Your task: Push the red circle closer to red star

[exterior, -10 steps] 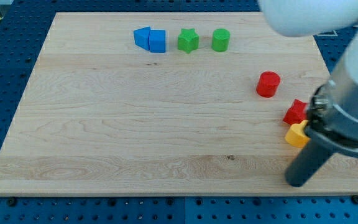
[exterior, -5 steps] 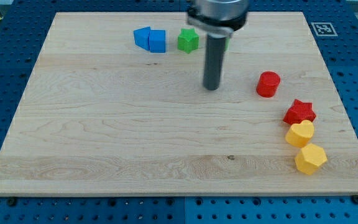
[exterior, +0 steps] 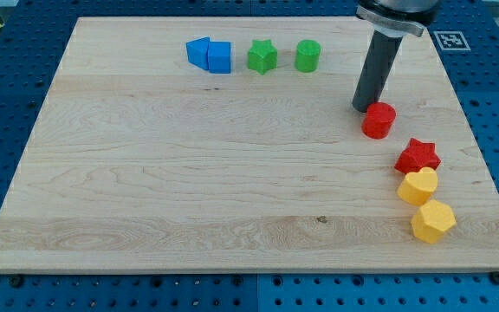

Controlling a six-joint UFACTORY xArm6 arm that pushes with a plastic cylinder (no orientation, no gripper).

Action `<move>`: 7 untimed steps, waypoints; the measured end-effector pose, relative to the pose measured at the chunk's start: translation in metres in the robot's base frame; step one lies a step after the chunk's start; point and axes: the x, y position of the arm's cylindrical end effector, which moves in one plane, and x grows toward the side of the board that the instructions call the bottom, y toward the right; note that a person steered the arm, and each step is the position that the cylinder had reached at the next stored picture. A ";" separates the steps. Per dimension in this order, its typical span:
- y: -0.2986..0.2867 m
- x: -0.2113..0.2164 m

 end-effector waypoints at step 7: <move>0.003 0.035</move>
